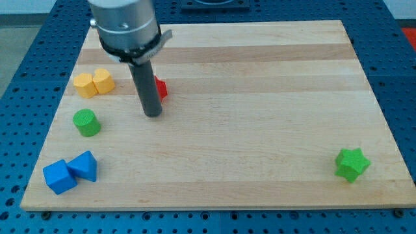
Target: Move the red star towards the red circle
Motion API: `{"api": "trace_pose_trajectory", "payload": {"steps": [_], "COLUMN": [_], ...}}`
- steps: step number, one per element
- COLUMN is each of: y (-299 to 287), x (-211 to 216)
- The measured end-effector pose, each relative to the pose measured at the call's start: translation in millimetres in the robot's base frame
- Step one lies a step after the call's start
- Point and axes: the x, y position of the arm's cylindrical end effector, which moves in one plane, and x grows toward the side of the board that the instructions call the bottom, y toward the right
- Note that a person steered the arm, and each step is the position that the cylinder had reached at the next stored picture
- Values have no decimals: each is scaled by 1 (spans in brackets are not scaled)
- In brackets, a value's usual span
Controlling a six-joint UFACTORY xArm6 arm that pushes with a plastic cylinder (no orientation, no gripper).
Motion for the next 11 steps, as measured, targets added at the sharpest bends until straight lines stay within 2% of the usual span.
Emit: {"api": "trace_pose_trajectory", "payload": {"steps": [1,3,4,6,7,8,9,10,11], "y": [-14,-3,-28,69,52,-4,-11,-9,-38], "x": [-39,-107,-76,-87,-123,-137,-134,-112,-97]}}
